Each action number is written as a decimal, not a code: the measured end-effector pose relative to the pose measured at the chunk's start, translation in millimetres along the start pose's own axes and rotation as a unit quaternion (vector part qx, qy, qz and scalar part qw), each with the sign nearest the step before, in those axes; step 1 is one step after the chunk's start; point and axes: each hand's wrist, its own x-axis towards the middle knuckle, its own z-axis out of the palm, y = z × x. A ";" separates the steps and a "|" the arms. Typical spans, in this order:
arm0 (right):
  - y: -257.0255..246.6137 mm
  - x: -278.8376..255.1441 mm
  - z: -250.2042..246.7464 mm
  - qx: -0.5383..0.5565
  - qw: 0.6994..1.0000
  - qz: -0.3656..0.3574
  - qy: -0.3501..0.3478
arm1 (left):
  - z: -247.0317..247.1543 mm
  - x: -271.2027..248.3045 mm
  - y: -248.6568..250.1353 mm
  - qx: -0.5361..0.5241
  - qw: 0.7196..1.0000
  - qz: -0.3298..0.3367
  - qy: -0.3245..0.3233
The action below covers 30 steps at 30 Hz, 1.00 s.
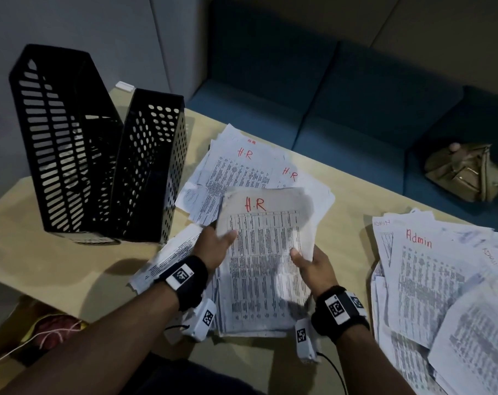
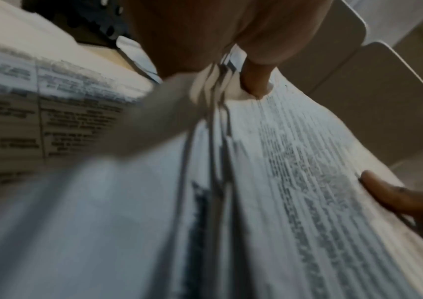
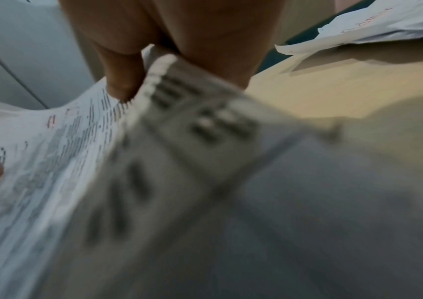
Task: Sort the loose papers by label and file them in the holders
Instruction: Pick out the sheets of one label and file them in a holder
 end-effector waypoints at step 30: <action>60.8 -26.6 -61.2 0.117 0.968 0.101 0.199 | -13.6 73.4 13.7 0.410 0.912 0.006 -0.020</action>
